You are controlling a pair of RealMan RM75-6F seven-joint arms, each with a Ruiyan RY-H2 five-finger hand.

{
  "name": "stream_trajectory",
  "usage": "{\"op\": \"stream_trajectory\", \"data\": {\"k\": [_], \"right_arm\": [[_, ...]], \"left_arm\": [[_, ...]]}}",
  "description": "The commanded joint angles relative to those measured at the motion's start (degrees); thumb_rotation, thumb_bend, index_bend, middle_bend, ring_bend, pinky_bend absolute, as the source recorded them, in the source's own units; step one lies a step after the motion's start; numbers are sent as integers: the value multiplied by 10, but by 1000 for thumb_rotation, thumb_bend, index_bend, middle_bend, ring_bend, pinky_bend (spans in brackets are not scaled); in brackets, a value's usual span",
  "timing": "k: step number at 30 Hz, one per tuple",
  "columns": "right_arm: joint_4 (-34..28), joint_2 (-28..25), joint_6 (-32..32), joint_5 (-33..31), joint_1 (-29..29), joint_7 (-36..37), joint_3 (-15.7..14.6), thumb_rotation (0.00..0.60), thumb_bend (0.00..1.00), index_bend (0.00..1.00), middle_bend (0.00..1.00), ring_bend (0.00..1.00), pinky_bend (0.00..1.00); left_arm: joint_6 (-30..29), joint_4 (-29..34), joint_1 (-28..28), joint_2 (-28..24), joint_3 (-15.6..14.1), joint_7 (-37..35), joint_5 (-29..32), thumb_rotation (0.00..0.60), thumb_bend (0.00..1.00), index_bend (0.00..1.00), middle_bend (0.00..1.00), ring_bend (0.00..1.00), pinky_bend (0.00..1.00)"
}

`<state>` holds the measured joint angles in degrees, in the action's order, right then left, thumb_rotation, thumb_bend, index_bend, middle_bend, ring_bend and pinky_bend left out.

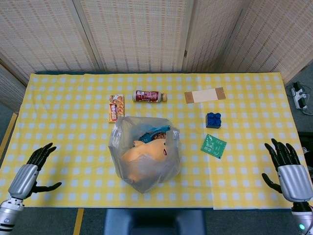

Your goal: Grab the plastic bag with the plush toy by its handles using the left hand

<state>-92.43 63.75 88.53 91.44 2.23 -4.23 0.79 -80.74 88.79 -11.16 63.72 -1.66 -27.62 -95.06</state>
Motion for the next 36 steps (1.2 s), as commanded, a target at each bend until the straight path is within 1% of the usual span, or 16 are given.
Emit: {"op": "stream_trajectory", "data": {"k": [1, 2, 4, 7, 12, 15, 19, 24, 28, 33, 36], "right_arm": [[-2, -2, -6, 5, 2, 4, -4, 600, 303, 0, 0, 0, 0], [-3, -4, -9, 8, 3, 7, -6, 600, 303, 0, 0, 0, 0], [-6, -8, -13, 13, 5, 13, -10, 600, 303, 0, 0, 0, 0], [-7, -11, -15, 18, 5, 15, -14, 600, 303, 0, 0, 0, 0], [-6, -12, -24, 21, 9, 15, -16, 600, 303, 0, 0, 0, 0], [-5, -11, -36, 16, 16, 17, -13, 600, 303, 0, 0, 0, 0], [-8, -16, -47, 10, 20, 22, -13, 600, 303, 0, 0, 0, 0], [-7, -18, -49, 7, 22, 29, -11, 600, 303, 0, 0, 0, 0], [-7, -20, -50, 4, 22, 30, -11, 600, 303, 0, 0, 0, 0], [-6, -22, -51, -2, 21, 34, -10, 600, 303, 0, 0, 0, 0], [-5, -24, -52, -5, 20, 36, -10, 600, 303, 0, 0, 0, 0]], "left_arm": [[12, -19, -63, -56, -41, -339, -84, 600, 113, 0, 0, 0, 0], [3, -21, -73, -66, -46, -402, -98, 600, 114, 0, 0, 0, 0], [-20, -31, -89, -78, -53, -497, -123, 600, 115, 0, 0, 0, 0], [-53, -50, -106, -81, -58, -584, -146, 600, 116, 0, 0, 0, 0], [-83, -65, -127, -73, -54, -648, -153, 600, 111, 0, 0, 0, 0], [-97, -74, -143, -72, -52, -699, -154, 600, 105, 0, 0, 0, 0], [-94, -85, -162, -68, -44, -706, -144, 600, 95, 0, 0, 0, 0], [-67, -72, -192, -71, -33, -701, -128, 600, 95, 0, 0, 0, 0], [-53, -64, -215, -67, -28, -705, -128, 600, 95, 0, 0, 0, 0], [-46, -55, -235, -58, -27, -710, -132, 600, 98, 0, 0, 0, 0], [-46, -53, -241, -44, -28, -702, -133, 600, 99, 0, 0, 0, 0]]}}
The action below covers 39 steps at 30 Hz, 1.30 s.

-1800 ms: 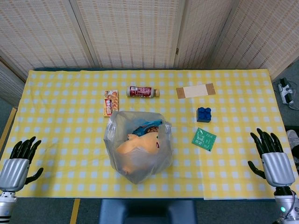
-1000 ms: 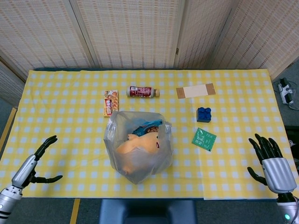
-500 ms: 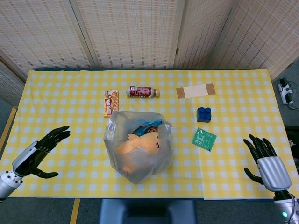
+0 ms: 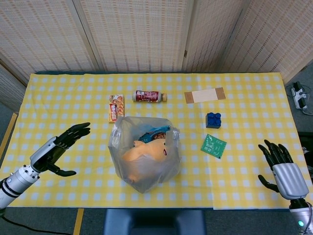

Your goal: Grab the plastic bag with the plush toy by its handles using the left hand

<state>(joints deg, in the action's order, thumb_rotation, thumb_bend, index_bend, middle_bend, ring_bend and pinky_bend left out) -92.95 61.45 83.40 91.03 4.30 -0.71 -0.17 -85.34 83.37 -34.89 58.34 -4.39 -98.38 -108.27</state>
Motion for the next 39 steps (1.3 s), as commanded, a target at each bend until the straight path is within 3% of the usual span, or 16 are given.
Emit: {"op": "stream_trajectory", "data": {"k": [1, 13, 26, 39], "right_arm": [[0, -2, -1, -1, -1, 1, 0, 600, 303, 0, 0, 0, 0], [1, -8, 7, -4, -8, 10, -2, 600, 303, 0, 0, 0, 0], [2, -12, 8, -4, -11, 15, -3, 600, 303, 0, 0, 0, 0], [0, -16, 5, 0, -11, 20, -7, 600, 303, 0, 0, 0, 0]], "left_arm": [[0, -1, -4, 17, 0, 10, 0, 600, 99, 0, 0, 0, 0], [1, -45, -20, 88, 5, 70, 8, 600, 98, 17, 0, 0, 0], [5, -45, -25, 129, 11, 272, 2, 600, 95, 78, 10, 0, 0], [4, -36, -45, 135, 23, 316, 10, 600, 94, 99, 28, 0, 0]]}}
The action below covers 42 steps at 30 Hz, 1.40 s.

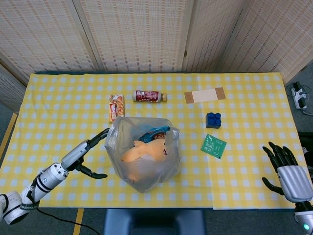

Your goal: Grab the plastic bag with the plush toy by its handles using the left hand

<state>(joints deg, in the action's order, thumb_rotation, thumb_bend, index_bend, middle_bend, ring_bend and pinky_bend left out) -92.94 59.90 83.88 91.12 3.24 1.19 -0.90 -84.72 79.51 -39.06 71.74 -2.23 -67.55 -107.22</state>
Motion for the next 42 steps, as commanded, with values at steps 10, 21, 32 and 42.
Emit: {"op": "stream_trajectory", "data": {"k": [10, 21, 32, 42], "right_arm": [[1, -3, 2, 1, -2, 7, 0, 600, 303, 0, 0, 0, 0], [3, -6, 8, 5, -5, 14, -1, 600, 303, 0, 0, 0, 0], [4, -5, 2, 5, -3, 13, -2, 600, 303, 0, 0, 0, 0], [5, -8, 6, 7, -5, 20, -3, 600, 302, 0, 0, 0, 0]], "left_arm": [[0, 18, -18, 6, 4, 57, -10, 600, 94, 95, 34, 0, 0], [7, 12, -28, 22, -2, 64, -7, 600, 96, 88, 73, 1, 0], [20, 19, -55, 24, 0, 55, -13, 600, 99, 101, 125, 20, 0], [51, 44, -87, 29, 5, 68, -14, 600, 99, 129, 143, 36, 0]]}}
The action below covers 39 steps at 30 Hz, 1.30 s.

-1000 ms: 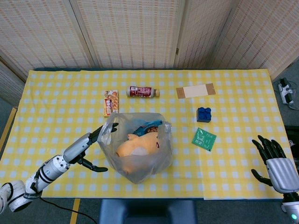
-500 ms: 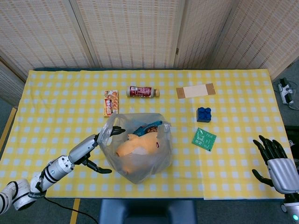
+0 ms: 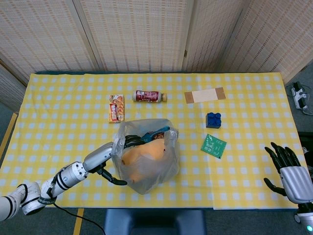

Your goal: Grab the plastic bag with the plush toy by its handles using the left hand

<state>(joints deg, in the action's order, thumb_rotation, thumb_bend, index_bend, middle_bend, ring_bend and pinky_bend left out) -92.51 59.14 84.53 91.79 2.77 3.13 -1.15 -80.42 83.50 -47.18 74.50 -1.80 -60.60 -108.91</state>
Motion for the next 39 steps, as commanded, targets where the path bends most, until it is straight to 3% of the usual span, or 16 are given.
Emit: {"op": "stream_trajectory", "data": {"k": [1, 19, 33, 39], "right_arm": [[1, -1, -1, 1, 0, 2, -1, 600, 302, 0, 0, 0, 0], [19, 1, 37, 30, -10, 40, -3, 600, 303, 0, 0, 0, 0], [22, -1, 35, 26, -8, 50, -2, 600, 303, 0, 0, 0, 0], [23, -3, 40, 26, -11, 56, -1, 600, 303, 0, 0, 0, 0]], "left_arm": [[13, 7, -10, 3, 2, -3, 6, 600, 98, 135, 144, 37, 0], [118, 76, -107, -26, 4, -158, 29, 600, 93, 132, 144, 37, 0], [174, 71, -166, -21, 16, -220, 50, 600, 93, 119, 144, 37, 0], [171, 71, -186, -29, 16, -322, 55, 600, 93, 115, 146, 38, 1]]}}
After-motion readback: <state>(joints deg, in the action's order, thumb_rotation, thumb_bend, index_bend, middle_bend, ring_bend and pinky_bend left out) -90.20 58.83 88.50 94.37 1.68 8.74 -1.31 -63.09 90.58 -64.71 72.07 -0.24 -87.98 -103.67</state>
